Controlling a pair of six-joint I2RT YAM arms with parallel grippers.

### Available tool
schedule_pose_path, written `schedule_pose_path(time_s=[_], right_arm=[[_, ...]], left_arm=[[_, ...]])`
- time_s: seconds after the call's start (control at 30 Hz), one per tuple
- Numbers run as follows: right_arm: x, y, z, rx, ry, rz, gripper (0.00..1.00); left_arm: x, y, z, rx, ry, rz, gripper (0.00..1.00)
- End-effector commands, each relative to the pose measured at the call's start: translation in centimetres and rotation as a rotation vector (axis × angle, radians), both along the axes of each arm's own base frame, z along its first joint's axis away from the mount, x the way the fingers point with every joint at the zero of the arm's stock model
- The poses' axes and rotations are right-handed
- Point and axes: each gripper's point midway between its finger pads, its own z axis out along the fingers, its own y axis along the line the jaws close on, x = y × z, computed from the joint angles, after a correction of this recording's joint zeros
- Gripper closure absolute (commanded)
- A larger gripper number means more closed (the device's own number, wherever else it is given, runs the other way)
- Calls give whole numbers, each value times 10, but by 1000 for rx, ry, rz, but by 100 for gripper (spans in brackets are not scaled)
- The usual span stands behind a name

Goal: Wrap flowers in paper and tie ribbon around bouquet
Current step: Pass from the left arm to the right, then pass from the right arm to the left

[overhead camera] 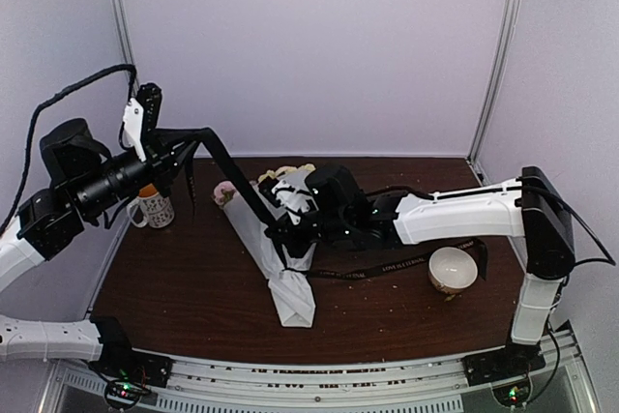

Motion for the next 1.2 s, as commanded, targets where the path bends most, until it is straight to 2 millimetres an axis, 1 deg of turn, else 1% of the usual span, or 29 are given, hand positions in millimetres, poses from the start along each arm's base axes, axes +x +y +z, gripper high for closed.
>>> schedule_pose_path(time_s=[0.0,0.03,0.07,0.17,0.2,0.27,0.33,0.4,0.43,0.47,0.53,0.6,0.63,0.67,0.7,0.73,0.8,0.83,0.87,0.9,0.97,1.03,1.1,1.17], right_arm=[[12,-15,31,95,-14,-50,100],[15,-18,31,104,-6,-54,100],[18,-20,31,113,-2,-58,100],[21,-23,28,104,-6,-50,100],[21,-23,27,94,-11,-45,100],[19,-22,27,88,-15,-31,100],[19,-23,27,82,-24,-28,100],[20,-24,28,76,-37,-29,100],[20,-24,29,74,-43,-28,100],[20,-25,31,75,-51,-28,100],[18,-25,34,79,-55,-18,100],[17,-25,35,79,-59,-10,100],[17,-24,35,77,-61,-6,100],[16,-24,35,78,-61,2,100],[15,-23,35,77,-61,8,100],[13,-23,35,77,-60,18,100],[8,-20,36,87,-55,48,100],[7,-20,38,93,-55,59,100],[6,-19,39,98,-55,68,100],[4,-18,41,104,-57,75,100],[4,-17,42,109,-59,78,100],[6,-17,42,108,-60,76,100],[6,-16,41,104,-57,76,100],[6,-16,42,105,-53,75,100]], left_arm=[[3,5,-48,48,65,39,100],[0,0,-66,76,88,9,100],[-6,-7,-89,112,115,-36,100],[-32,-36,-158,245,190,-180,100],[-41,-43,-180,297,213,-213,96],[-54,-53,-217,406,229,-232,81],[-69,-61,-248,523,227,-269,67],[-83,-69,-269,589,260,-341,52],[-86,-71,-276,603,278,-362,46],[-86,-72,-281,614,290,-369,43],[-84,-73,-284,628,290,-358,38],[-72,-70,-276,614,252,-291,33],[-60,-69,-265,573,208,-225,31],[-47,-64,-254,529,174,-139,28],[-36,-59,-239,468,140,-70,27],[-29,-56,-225,402,121,-46,28],[-26,-57,-197,228,91,-116,32],[-28,-56,-186,140,82,-177,36],[-23,-48,-175,47,73,-178,37],[-20,-42,-172,-10,72,-191,36],[-18,-43,-165,-36,62,-227,32],[-17,-55,-168,-6,91,-271,24],[-15,-66,-175,5,134,-312,19],[-15,-72,-178,-28,150,-346,14]])
